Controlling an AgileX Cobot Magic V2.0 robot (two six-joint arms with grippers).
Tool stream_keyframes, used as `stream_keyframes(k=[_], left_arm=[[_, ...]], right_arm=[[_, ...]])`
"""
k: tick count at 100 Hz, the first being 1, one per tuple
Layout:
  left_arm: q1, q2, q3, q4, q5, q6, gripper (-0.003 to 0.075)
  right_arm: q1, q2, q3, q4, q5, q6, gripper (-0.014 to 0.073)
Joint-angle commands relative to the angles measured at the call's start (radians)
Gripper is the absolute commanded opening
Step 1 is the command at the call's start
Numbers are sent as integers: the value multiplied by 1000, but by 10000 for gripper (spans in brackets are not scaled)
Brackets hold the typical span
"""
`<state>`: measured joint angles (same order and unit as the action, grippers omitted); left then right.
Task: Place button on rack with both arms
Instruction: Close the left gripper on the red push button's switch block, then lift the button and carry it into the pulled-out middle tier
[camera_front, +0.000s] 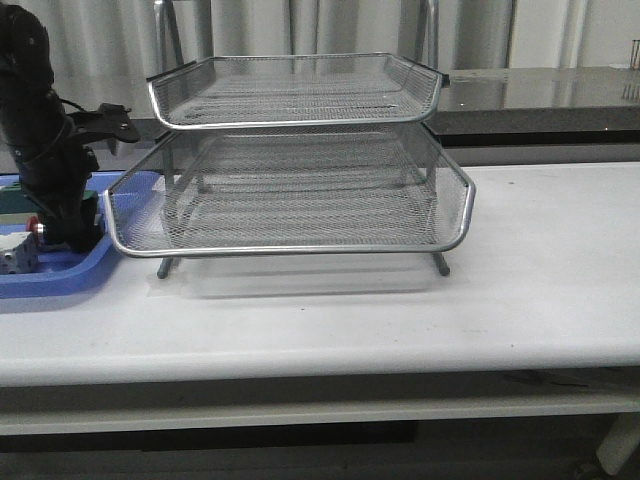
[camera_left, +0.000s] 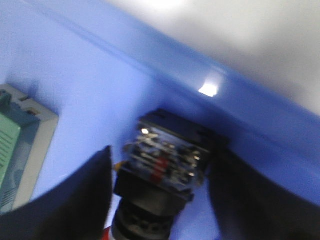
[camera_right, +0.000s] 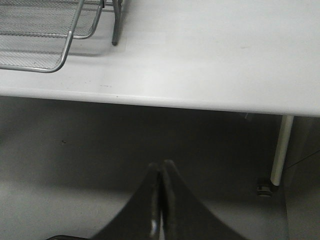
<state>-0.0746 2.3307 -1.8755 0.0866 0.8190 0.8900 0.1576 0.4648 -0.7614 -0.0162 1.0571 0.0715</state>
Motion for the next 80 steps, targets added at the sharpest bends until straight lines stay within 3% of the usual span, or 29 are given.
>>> stream_keyframes(k=[1, 10, 23, 80], left_arm=[[-4, -41, -19, 6, -26, -12, 223], [-4, -41, -19, 24, -28, -12, 101], [-4, -43, -19, 55, -24, -12, -19], [-4, -237, -39, 120, 110, -59, -21]], right_arm=[[1, 6, -33, -8, -57, 1, -70], [1, 6, -33, -8, -57, 1, -70], [1, 6, -33, -8, -57, 1, -70], [1, 6, -33, -8, -57, 1, -70]])
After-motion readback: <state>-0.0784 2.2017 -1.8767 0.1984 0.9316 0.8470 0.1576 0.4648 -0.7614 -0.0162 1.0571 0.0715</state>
